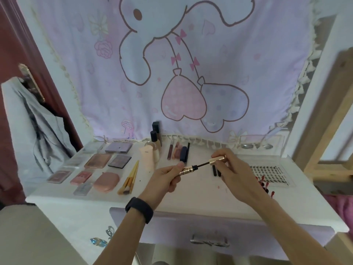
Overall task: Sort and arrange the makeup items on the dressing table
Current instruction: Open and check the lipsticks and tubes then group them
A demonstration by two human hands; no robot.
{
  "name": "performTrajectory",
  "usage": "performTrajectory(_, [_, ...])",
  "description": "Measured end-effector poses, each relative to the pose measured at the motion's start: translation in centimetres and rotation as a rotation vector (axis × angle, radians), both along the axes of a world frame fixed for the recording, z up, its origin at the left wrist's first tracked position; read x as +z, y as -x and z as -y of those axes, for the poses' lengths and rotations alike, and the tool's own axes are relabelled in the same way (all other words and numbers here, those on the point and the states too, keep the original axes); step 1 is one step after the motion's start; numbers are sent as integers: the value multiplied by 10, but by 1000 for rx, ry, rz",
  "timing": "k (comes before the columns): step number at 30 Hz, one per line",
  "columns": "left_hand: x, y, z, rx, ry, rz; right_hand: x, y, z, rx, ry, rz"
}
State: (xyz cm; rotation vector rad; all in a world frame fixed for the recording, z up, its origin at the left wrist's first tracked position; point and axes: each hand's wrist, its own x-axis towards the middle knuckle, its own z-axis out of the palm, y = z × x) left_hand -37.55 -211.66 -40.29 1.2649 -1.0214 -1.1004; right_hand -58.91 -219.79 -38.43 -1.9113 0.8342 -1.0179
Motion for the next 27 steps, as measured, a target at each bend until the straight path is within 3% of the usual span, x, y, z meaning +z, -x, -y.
performTrajectory(4, [21, 3, -2, 5, 46, 45, 12, 5, -3, -58, 89, 20])
performTrajectory(9, [29, 10, -4, 12, 72, 103, 13, 10, 1, -90, 31, 32])
performTrajectory(15, [30, 15, -1, -19, 71, 0, 21, 16, 7, -129, 50, -59])
performTrajectory(22, [32, 17, 4, 89, 214, 300, 37, 18, 21, -244, 57, -217])
performTrajectory(27, [44, 12, 9, 13, 86, 103, 39, 24, 25, -98, 77, -150])
